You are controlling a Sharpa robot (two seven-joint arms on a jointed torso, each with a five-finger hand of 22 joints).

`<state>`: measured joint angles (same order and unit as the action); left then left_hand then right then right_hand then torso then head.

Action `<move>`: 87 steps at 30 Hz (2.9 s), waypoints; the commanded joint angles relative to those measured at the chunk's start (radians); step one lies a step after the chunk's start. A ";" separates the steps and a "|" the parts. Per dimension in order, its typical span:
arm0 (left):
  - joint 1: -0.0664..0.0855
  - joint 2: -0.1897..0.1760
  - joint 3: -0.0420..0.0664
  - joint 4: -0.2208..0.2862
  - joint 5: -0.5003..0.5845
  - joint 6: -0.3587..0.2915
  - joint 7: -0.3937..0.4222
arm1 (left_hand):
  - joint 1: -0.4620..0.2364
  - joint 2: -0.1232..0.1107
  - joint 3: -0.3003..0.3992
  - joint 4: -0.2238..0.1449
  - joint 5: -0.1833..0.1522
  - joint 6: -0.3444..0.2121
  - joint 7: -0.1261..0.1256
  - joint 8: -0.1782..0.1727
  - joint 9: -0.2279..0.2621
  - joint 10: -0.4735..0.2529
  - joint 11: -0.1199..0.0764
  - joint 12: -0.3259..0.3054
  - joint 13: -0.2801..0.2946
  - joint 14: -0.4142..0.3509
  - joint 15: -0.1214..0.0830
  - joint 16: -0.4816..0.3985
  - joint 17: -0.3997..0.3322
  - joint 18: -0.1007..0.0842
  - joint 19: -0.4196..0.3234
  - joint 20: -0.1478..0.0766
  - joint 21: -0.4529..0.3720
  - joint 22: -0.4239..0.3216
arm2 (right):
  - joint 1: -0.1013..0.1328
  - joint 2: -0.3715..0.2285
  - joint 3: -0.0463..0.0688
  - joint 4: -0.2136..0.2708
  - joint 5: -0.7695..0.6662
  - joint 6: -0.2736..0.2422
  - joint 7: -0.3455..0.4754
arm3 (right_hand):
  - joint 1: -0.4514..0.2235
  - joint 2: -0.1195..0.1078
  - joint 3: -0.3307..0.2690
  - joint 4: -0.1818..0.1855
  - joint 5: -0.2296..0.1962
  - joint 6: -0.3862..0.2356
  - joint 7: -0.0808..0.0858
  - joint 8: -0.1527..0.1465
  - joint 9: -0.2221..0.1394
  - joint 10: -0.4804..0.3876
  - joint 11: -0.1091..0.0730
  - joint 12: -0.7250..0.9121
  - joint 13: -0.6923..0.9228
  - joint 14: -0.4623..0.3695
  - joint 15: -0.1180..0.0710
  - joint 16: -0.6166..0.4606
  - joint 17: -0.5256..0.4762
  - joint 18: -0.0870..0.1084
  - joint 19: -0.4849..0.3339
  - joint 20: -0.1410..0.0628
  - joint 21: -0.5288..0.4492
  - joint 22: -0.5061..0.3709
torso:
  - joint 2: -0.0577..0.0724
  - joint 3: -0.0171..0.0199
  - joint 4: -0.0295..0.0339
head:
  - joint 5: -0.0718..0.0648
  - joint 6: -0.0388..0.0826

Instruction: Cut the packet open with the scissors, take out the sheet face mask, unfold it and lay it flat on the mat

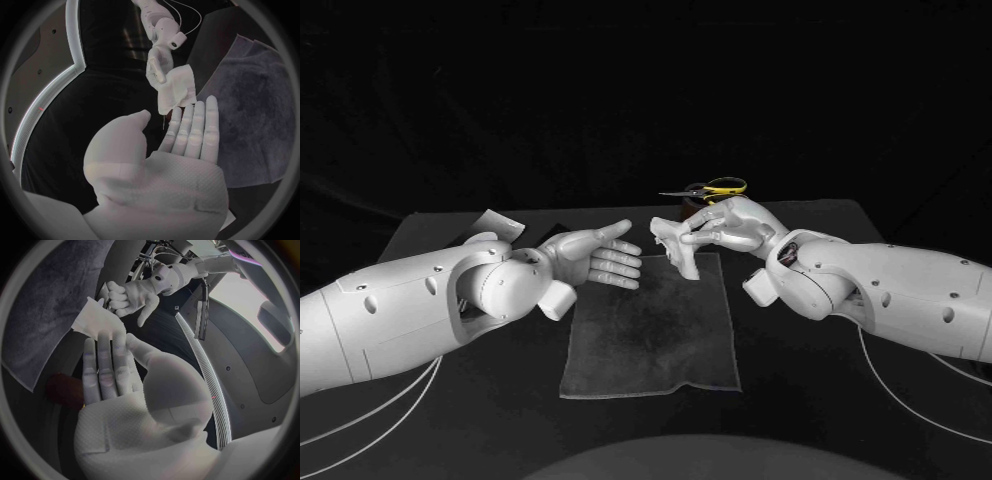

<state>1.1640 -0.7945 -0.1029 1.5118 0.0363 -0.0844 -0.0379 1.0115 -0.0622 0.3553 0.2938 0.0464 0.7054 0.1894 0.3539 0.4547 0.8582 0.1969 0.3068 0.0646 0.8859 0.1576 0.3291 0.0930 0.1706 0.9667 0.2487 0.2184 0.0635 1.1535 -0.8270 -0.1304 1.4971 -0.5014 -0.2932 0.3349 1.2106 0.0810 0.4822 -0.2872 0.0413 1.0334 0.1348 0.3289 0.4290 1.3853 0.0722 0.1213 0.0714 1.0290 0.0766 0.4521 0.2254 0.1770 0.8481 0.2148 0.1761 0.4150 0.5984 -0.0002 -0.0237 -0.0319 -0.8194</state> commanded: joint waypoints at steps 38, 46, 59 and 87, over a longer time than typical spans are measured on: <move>-0.007 0.082 0.002 -0.039 0.241 -0.011 0.066 | -0.163 0.179 -0.320 0.002 0.001 -0.277 0.108 -0.198 -0.238 -0.115 0.057 -0.200 0.000 -0.141 0.056 -0.208 -0.026 -0.009 -0.099 0.040 -0.155 0.001 | 0.030 0.041 0.002 0.080 -0.302 -0.082 0.031 | 0.004 -0.011 0.023 -0.002 0.007 0.010 0.000 0.007 0.013 0.005 -0.002 -0.008 0.002 0.008 -0.003 -0.006 0.003 0.006 -0.002 -0.004 0.010 0.007 | 0.000 -0.0003 -0.0008 | 0.006 0.015; -0.007 0.087 0.002 -0.048 0.250 -0.008 0.052 | -0.166 0.185 -0.333 0.002 0.001 -0.270 0.108 -0.195 -0.237 -0.119 0.057 -0.196 0.001 -0.145 0.057 -0.212 -0.025 -0.011 -0.105 0.040 -0.155 0.001 | 0.034 0.058 0.002 0.084 -0.498 -0.071 -0.065 | 0.004 -0.020 0.030 -0.001 0.007 0.007 0.002 0.006 0.013 0.000 0.001 -0.014 0.002 0.002 -0.001 -0.012 0.003 0.005 -0.007 -0.002 0.013 0.012 | 0.000 -0.0002 0.0002 | 0.010 0.014; -0.007 0.090 0.002 -0.049 0.264 0.016 0.048 | -0.166 0.196 -0.348 0.002 0.001 -0.249 0.108 -0.186 -0.230 -0.118 0.057 -0.189 0.002 -0.132 0.056 -0.212 -0.022 -0.011 -0.108 0.039 -0.153 0.002 | 0.038 0.106 0.001 0.071 -0.768 -0.060 -0.223 | -0.083 -0.148 -0.001 0.026 0.006 -0.123 0.061 -0.107 -0.045 -0.178 0.065 -0.061 -0.010 -0.051 0.036 0.002 0.030 0.004 -0.051 0.026 -0.012 0.001 | 0.000 -0.0007 -0.0002 | 0.011 0.016; -0.007 0.091 0.002 -0.071 0.261 0.006 0.052 | -0.081 0.260 -0.504 0.001 0.001 -0.100 -0.023 -0.081 -0.195 -0.065 0.045 -0.128 0.001 -0.041 0.045 -0.220 -0.006 -0.003 -0.104 0.040 -0.154 0.002 | 0.039 0.078 0.002 0.156 -0.934 -0.032 -0.338 | -0.110 -0.196 -0.253 0.103 0.007 -0.192 -0.034 -0.186 -0.103 -0.300 0.095 -0.033 -0.005 -0.150 0.059 0.099 0.102 0.007 -0.053 0.047 -0.058 -0.055 | 0.000 0.0006 -0.0011 | 0.022 0.020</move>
<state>1.1556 -0.7065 -0.1023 1.4402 0.2929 -0.0951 0.0062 0.9188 0.1975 -0.1435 0.2959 0.0464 0.6130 0.1645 0.2726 0.2651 0.7872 0.2434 0.1775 0.0668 0.8373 0.2048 0.1158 0.0859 0.1682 0.8688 0.2900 0.0649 0.0663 1.1926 -0.7479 -0.1290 1.6463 -1.3581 -0.3619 0.0556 1.0955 -0.1165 0.2405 -0.1875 0.0501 0.8437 0.1097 0.1463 0.3291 1.0947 0.1681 0.0842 0.0651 0.8873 0.1355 0.5452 0.3250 0.1671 0.7937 0.2594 0.1238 0.3619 0.5979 0.0005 -0.0244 -0.0110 -0.8003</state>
